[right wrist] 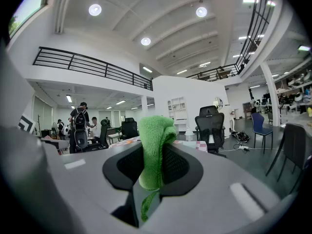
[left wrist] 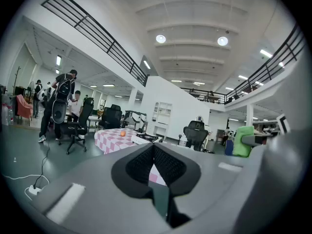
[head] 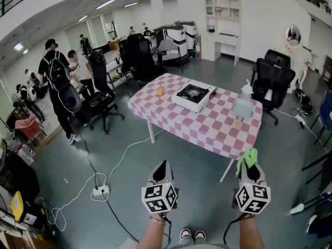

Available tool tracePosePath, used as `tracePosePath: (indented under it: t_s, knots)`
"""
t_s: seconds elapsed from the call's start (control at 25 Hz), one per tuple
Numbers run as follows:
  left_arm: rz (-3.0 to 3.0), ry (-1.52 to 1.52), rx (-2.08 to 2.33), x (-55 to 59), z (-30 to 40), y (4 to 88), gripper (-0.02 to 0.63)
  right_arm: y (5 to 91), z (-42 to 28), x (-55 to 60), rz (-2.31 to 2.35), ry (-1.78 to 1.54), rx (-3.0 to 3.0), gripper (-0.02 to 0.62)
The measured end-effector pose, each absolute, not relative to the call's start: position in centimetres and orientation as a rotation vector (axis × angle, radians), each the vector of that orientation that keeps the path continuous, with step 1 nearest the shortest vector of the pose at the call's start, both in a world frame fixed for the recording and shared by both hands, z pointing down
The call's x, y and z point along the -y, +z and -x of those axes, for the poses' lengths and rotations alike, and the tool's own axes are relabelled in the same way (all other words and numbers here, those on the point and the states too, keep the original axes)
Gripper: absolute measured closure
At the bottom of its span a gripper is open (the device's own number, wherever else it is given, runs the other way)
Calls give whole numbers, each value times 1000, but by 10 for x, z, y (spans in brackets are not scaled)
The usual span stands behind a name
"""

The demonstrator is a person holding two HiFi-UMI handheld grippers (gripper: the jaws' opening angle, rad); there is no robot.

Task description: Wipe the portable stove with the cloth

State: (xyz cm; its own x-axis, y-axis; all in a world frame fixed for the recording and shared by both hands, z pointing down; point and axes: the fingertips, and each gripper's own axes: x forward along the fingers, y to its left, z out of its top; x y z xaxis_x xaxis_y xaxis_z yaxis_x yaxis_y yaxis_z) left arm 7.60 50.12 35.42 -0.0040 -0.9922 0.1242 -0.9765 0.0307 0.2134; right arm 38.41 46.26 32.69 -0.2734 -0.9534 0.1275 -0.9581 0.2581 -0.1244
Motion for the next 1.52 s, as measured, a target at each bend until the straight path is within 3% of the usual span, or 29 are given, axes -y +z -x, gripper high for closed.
tracePosePath:
  t_s: [0.92,1.52]
  knots:
    - [-2010,-106,2051,-497,-30,361,606,334,-354,-462,-1899,334,2444,505]
    - [-1991,-91,2069,-391,-19,360,606,329,-333,-347,-1856,260,2465,506]
